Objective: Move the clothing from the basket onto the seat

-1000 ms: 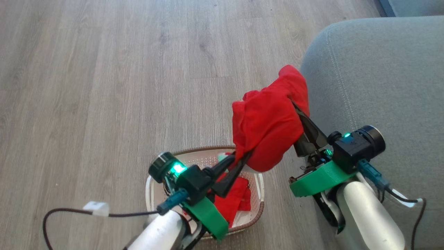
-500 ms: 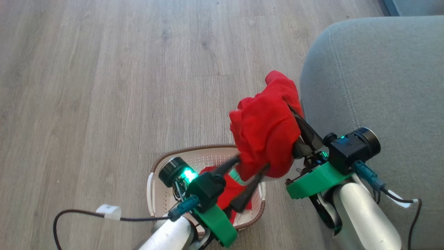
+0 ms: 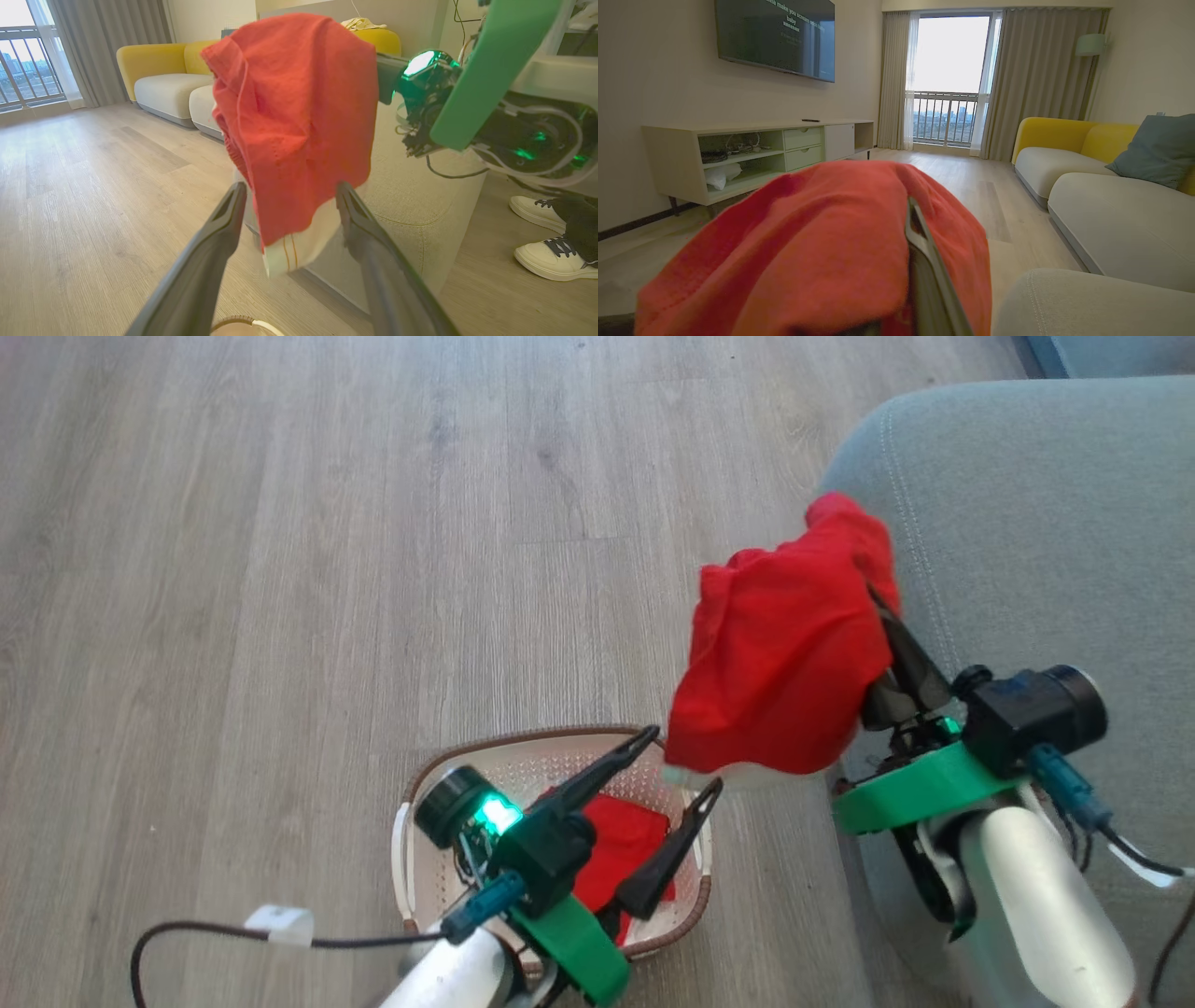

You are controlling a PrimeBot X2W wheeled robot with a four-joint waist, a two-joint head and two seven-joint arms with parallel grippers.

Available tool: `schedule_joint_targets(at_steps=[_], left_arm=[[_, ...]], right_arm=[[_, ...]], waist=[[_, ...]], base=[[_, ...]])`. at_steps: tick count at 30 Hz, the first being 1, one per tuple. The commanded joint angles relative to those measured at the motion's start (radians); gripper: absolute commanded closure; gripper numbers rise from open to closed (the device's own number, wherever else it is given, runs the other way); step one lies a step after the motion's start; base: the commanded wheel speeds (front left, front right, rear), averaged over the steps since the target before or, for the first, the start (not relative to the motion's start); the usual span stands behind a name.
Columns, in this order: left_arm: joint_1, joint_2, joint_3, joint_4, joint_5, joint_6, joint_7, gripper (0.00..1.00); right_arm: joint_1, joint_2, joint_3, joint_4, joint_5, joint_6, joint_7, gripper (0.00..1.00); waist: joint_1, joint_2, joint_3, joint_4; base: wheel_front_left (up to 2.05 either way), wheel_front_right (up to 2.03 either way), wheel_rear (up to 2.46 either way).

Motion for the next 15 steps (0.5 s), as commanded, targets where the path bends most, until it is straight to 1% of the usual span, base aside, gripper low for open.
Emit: schedule_joint_targets(at_steps=[1, 8, 15], left_arm=[[-0.011, 0.003, 0.037, -0.035, 0.000, -0.001, -0.005, 0.00], [0.017, 0.016, 0.037, -0.028, -0.003, -0.001, -0.005, 0.00], [0.036, 0.017, 0.038, -0.023, -0.002, -0.001, -0.005, 0.00]], right_arm=[[-0.011, 0.000, 0.010, -0.038, -0.007, 0.000, -0.006, 1.00], [0.012, -0.002, -0.039, -0.027, -0.016, 0.000, -0.006, 1.00], [0.030, -0.001, -0.082, -0.007, -0.026, 0.000, -0.006, 1.00]], waist=[[0.0000, 0.0000, -0.002, -0.002], [0.0000, 0.0000, -0.008, -0.015], [0.0000, 0.0000, -0.006, -0.025]], base=[[0.00, 0.00, 0.00], [0.00, 0.00, 0.00], [0.00, 0.00, 0.00]])
